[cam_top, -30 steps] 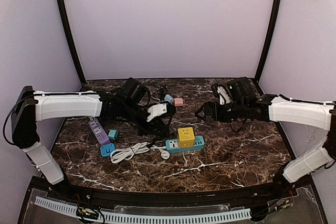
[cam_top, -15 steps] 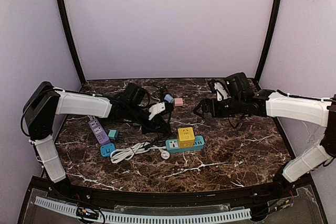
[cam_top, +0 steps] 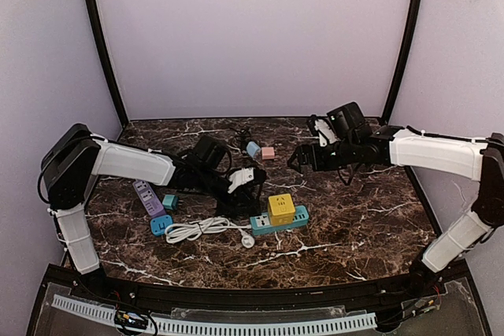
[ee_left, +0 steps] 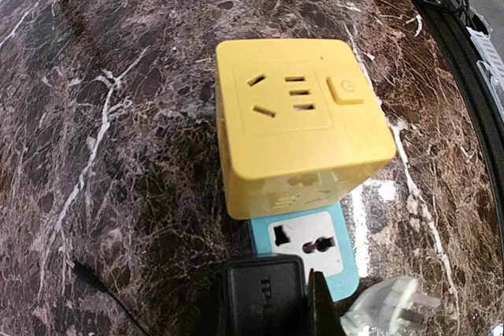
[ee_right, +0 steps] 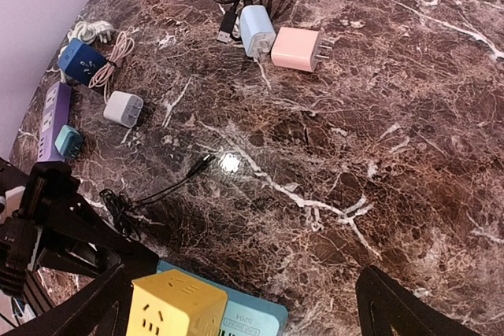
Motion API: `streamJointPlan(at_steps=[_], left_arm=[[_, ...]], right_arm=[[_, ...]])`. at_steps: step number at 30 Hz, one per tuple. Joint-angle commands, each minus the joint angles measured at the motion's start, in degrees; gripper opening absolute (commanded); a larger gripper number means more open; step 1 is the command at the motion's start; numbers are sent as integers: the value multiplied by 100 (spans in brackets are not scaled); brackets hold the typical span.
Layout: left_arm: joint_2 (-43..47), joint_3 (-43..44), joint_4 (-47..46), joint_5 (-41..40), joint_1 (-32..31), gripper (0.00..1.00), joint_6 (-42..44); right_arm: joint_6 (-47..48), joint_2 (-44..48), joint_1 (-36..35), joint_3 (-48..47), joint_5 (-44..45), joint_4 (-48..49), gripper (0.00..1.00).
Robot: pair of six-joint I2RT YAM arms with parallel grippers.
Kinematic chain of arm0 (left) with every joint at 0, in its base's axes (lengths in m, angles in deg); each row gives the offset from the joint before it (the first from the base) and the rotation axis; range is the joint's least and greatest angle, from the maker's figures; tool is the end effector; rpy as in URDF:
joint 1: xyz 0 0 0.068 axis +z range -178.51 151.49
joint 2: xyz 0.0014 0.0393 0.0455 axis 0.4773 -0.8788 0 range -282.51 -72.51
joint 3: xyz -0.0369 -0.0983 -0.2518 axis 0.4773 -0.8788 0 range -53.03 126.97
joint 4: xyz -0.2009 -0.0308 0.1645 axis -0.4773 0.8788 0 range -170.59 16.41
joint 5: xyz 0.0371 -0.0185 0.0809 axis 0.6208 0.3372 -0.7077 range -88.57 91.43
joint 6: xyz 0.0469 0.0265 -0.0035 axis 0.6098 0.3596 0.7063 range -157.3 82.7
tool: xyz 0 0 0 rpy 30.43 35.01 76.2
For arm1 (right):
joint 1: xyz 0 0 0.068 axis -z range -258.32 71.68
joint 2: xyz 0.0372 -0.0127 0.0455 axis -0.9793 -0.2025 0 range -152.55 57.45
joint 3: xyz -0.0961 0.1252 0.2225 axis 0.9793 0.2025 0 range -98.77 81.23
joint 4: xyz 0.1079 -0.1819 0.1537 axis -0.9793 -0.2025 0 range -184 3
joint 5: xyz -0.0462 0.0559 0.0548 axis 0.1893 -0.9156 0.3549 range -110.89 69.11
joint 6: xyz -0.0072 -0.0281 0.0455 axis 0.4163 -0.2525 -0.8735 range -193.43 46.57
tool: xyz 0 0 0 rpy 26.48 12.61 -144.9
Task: Insert the plug
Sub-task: Insert the plug into the socket.
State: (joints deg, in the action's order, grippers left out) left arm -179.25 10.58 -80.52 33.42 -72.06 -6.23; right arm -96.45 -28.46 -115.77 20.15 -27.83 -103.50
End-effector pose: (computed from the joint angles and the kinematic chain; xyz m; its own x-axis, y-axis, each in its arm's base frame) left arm 0.2709 -0.2837 0.1712 0.0210 0.5839 -0.8115 0.9963 0.0552 0.0655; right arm 0.2600 0.2045 0.2562 -0.7467 -0.0831 -0.6600 -0.4170 0.8315 0.3671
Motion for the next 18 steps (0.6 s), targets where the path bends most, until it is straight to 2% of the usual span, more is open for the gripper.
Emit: streamJointPlan(at_steps=[1, 7, 13, 18], left_arm=[[237, -197, -192, -158, -112, 1, -197], [151, -161, -267, -540, -275, 1, -532], [422, 47, 317, -712, -344, 0, -755], [621, 14, 390, -969, -536, 1, -1150]], right_arm=[[-68, 201, 19, 77, 55, -34, 99], [-167, 319, 19, 261, 130, 5, 99], [-114, 306, 19, 260, 111, -12, 99], [-156, 358, 16, 372, 118, -6, 98]])
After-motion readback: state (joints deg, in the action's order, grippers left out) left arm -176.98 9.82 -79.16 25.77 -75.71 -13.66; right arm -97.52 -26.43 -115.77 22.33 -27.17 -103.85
